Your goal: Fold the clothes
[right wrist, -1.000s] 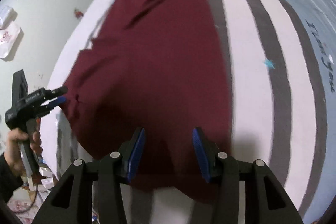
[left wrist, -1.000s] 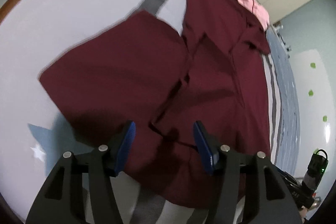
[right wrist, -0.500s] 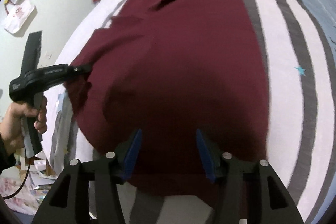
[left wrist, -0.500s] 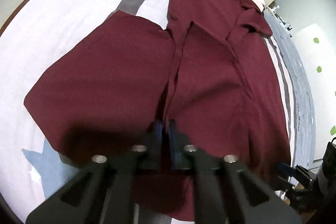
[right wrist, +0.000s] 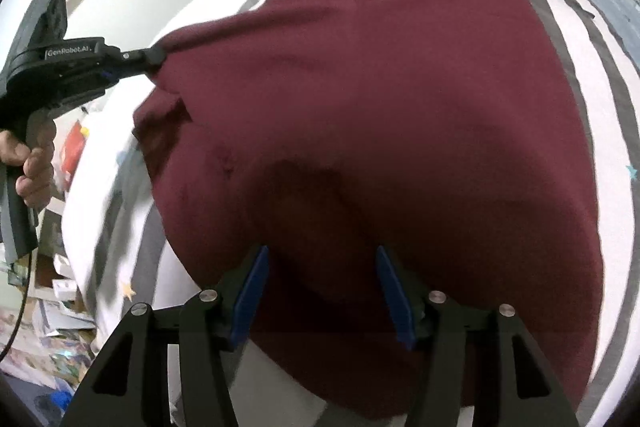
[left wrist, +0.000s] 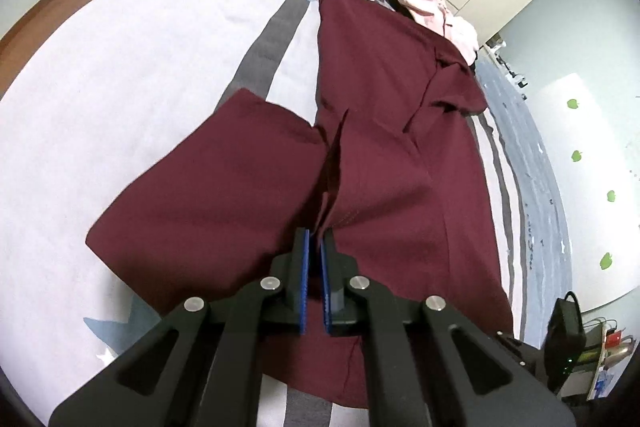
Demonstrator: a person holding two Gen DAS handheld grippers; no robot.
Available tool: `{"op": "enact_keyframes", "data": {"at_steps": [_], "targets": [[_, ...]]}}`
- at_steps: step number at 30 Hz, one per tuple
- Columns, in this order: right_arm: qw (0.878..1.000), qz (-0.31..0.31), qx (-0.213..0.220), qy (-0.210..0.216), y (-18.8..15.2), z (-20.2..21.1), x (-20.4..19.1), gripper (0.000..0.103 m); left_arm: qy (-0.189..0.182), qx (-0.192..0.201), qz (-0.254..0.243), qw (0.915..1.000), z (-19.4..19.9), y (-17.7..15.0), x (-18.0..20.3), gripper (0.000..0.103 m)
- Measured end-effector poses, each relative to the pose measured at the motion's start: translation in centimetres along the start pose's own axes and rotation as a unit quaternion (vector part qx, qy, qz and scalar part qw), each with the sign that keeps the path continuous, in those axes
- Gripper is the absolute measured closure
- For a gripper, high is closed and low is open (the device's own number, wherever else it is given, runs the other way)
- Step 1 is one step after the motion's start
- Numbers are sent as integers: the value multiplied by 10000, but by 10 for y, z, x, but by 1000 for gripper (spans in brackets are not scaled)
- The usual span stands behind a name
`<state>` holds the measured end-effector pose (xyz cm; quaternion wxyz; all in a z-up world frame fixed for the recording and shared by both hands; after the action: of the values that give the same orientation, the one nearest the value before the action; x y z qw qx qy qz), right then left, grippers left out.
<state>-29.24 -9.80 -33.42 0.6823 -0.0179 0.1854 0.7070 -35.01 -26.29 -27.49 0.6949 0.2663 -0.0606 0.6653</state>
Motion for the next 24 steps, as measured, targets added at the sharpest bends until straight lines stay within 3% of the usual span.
{"op": "enact_keyframes", "data": {"at_steps": [1,2,4,6,14,24], "targets": [[10000,-4,10,38,1,-1,0,55,5,-15,19,10000,-1,2,-2,100],[10000,-8,7,99,2,-1,1,70,-14,-19,57,10000,-1,3,-5,100],[9998,4,-49,193,3,-1,1,89,-48,-9,156,9999,1,4,-11,102],[9996,46,-63,285,5,2,0,95,-89,-8,247,9997,3,5,-18,102],[9981,268,202,519,13,33,-27,96,-117,114,161,9997,20,14,-33,102],[9948,421,184,904,26,23,-85,96,432,113,43,9990,44,26,-83,102]]}}
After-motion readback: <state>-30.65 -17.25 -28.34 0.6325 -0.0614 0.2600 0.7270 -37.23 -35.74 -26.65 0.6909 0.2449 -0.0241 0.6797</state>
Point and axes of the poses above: each gripper's, at about its wrist camera, not at the fingertips, and z roughly against the way its jaws point, x to its right, y to its top, the point moved 1 cm from there along -z, roughly the way its jaws point, and after that the axes turned 7 degrees about -x, right-handed, at the moved point
